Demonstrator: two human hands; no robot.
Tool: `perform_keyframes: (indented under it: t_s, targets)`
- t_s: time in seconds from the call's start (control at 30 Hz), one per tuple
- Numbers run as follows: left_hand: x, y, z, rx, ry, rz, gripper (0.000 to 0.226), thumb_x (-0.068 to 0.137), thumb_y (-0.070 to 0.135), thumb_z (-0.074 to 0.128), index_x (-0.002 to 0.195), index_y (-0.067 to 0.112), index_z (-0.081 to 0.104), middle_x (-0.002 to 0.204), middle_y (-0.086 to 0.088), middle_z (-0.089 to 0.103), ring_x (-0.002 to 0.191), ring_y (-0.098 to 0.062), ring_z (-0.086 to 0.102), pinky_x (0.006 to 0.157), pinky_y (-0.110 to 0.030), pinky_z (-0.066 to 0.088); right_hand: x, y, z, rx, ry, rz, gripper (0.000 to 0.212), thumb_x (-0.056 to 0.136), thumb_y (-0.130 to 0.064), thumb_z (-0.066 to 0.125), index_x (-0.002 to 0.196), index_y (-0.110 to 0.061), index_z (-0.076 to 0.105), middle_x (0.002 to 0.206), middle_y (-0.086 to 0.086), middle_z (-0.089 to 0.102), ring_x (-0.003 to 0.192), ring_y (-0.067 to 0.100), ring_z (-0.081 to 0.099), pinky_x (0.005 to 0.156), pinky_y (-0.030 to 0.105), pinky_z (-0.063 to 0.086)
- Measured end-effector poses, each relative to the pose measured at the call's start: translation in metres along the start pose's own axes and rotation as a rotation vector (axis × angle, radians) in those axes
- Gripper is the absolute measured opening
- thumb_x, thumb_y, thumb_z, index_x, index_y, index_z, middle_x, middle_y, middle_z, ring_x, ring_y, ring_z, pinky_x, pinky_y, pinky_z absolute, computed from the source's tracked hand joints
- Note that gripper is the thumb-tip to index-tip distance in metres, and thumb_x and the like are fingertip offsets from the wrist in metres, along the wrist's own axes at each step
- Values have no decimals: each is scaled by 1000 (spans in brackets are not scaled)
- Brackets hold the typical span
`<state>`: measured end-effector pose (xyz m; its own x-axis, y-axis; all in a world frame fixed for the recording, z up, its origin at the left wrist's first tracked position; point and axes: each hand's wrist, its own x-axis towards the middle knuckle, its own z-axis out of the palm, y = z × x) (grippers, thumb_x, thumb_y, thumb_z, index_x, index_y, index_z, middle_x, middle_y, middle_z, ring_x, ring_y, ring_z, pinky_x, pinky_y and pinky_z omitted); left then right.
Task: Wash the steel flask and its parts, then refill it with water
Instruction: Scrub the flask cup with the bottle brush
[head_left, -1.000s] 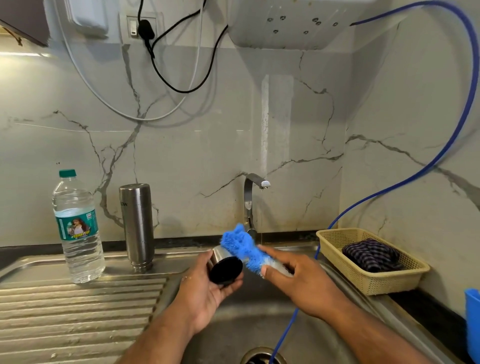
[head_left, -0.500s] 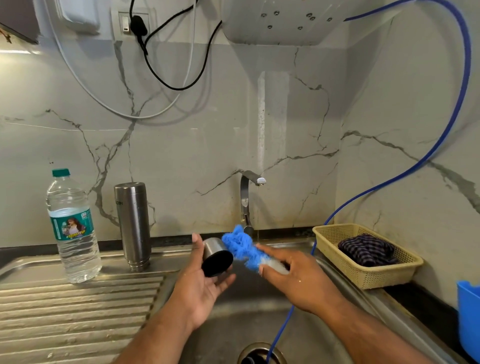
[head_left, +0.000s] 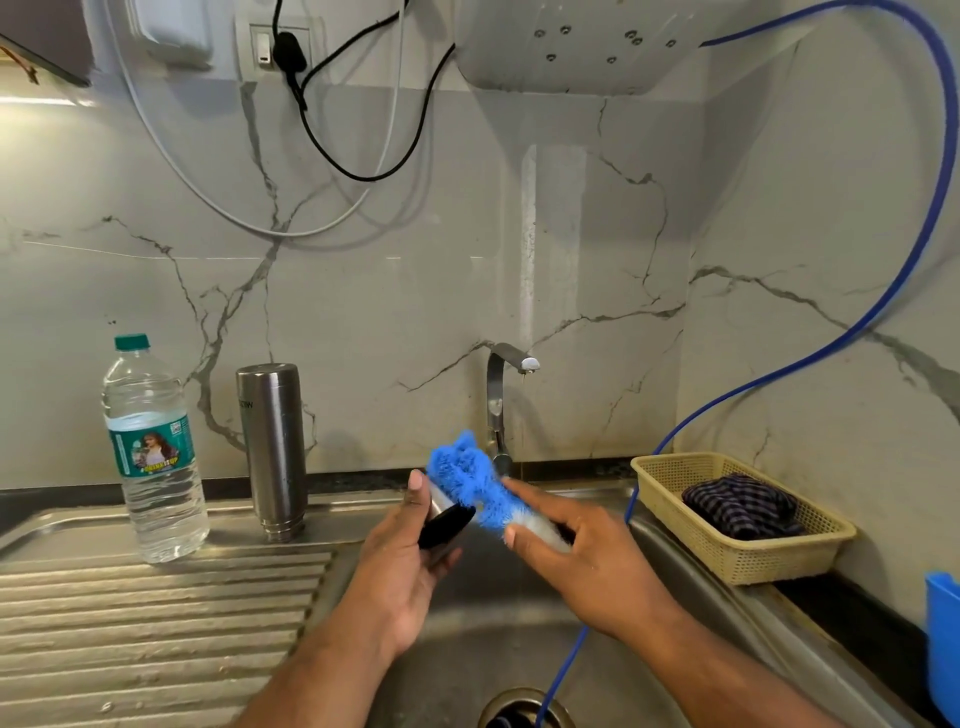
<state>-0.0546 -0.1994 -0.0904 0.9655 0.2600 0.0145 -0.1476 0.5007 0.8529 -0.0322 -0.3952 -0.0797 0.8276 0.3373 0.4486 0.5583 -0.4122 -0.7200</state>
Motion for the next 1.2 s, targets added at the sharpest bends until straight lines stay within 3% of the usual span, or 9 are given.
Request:
perform_keyframes:
  t_s: [0.2,0.37,0.53,0.6,0.77,0.9,1.03,1.1,1.2]
  targets:
    - [-4,3,4,-119,22,-75,39,101,32,54,128,5,63,113,-17,75,108,-30,69,89,-40,53,0,3,-1,-49,-27,-27,48,90,-48,70,134,-60,56,119,-33,68,106,-12,63,90,15,53]
    - [-6,2,3,-94,-75,-81,50,96,44,57,129,8,63,120,-17,73,115,-30,69,103,-43,50,-1,4,-1,-38,-5,-27,47,92,-46,70,136,-57,56,115,-32,69,102,-13,64,83,12,50]
    - [-1,7,2,-149,-31,-16,59,85,40,66,132,6,60,124,-17,71,119,-28,67,98,-42,58,1,5,-2,-52,22,-4,47,92,-47,69,136,-56,56,113,-24,71,92,-13,63,73,10,48]
    - [-1,6,0,-66,-11,-9,56,87,48,62,130,12,63,121,-14,73,117,-27,67,100,-42,52,0,4,-1,-15,15,-19,47,93,-44,70,136,-55,57,118,-29,69,101,-14,63,81,9,49]
    - [-2,0,-1,-137,74,-75,61,86,53,63,128,8,62,114,-21,74,105,-31,67,87,-42,53,-1,4,-1,-63,-13,-8,46,94,-48,67,137,-58,54,118,-29,68,103,-13,61,83,13,50]
    - [-5,4,3,-205,4,-58,49,97,44,57,130,9,61,116,-17,75,105,-28,74,92,-43,59,-2,2,-3,-13,-15,-49,48,95,-41,69,140,-50,56,122,-34,66,110,-17,59,88,7,47]
    - [-3,5,3,-286,26,-103,47,99,38,58,128,2,56,113,-24,73,102,-34,74,85,-46,61,0,6,-5,-47,-8,-13,47,95,-46,67,139,-55,53,110,-24,69,91,-16,61,69,8,46]
    - [0,4,3,-250,64,-111,44,101,40,55,126,5,58,109,-23,75,98,-34,75,81,-46,64,0,5,-6,-9,-19,-28,47,95,-43,68,138,-55,52,115,-29,67,99,-17,60,74,5,46]
    - [6,0,0,-148,145,-108,45,100,48,53,126,12,63,104,-17,76,89,-27,66,73,-37,49,1,5,-6,-40,-43,-37,48,95,-43,68,139,-54,53,121,-29,67,103,-16,60,77,4,44]
